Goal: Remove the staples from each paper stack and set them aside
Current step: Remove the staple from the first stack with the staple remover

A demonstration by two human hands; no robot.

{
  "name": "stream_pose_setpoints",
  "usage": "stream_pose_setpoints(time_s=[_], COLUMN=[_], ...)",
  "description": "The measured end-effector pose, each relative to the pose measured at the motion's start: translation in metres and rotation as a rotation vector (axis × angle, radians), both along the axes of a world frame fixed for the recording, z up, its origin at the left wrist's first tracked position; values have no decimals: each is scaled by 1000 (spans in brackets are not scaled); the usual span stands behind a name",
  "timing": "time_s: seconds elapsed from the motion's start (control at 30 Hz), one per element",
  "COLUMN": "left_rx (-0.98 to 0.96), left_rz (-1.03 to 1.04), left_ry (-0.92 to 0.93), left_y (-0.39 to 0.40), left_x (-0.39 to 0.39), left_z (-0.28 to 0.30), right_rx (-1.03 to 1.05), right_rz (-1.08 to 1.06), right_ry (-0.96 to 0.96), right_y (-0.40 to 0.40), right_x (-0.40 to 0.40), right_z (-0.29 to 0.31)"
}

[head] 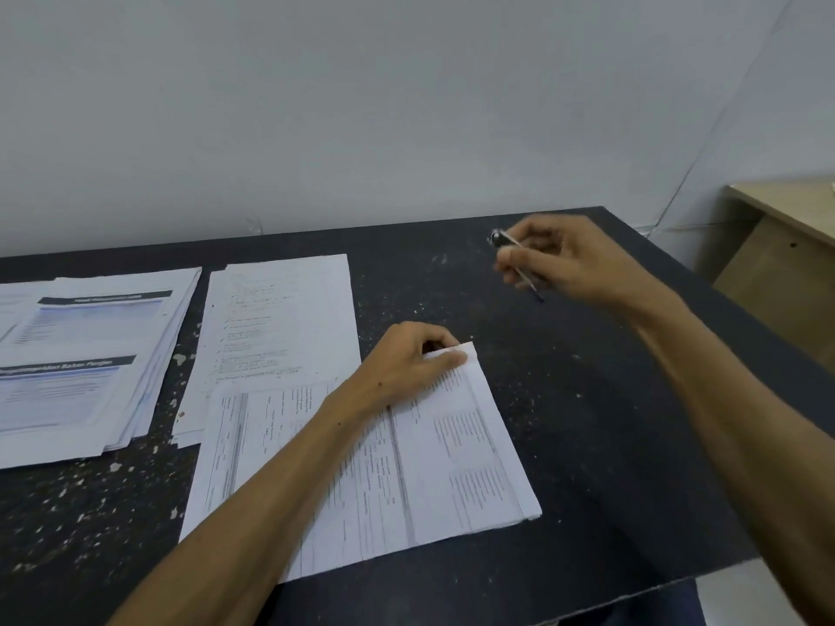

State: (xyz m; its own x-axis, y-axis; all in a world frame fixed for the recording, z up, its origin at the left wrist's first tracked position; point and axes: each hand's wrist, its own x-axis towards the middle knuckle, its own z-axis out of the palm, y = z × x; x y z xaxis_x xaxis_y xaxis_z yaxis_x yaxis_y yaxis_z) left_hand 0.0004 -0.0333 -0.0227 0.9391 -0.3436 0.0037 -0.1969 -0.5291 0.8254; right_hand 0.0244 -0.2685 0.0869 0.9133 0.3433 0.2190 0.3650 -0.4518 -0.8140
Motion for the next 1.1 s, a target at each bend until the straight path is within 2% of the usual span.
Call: stream_pose_setpoints(time_s=[0.07,0.17,0.43,0.67,0.83,1.1], left_rx=[5,-1,-81,-84,-65,-9], left_rz=[2,7,-27,-35,-31,14], left_ry=[-23,-37,-73,-105,-101,-160], left_y=[-1,-4,-2,-3,-4,-4], left_x=[1,3,5,6,7,6], left_z=[-1,-3,-6,-7,-8,-8], right_rx=[-187,-266,-122,92,172,186], right_rz=[1,18,-25,-88,-114,-174], right_ry=[73,213,388,498,496,423], right_y=[-6,-4,8,12,18,28], right_x=[1,-9,-17,-20,-22,-19], right_z=[-2,-17,-41,-59,-67,-81])
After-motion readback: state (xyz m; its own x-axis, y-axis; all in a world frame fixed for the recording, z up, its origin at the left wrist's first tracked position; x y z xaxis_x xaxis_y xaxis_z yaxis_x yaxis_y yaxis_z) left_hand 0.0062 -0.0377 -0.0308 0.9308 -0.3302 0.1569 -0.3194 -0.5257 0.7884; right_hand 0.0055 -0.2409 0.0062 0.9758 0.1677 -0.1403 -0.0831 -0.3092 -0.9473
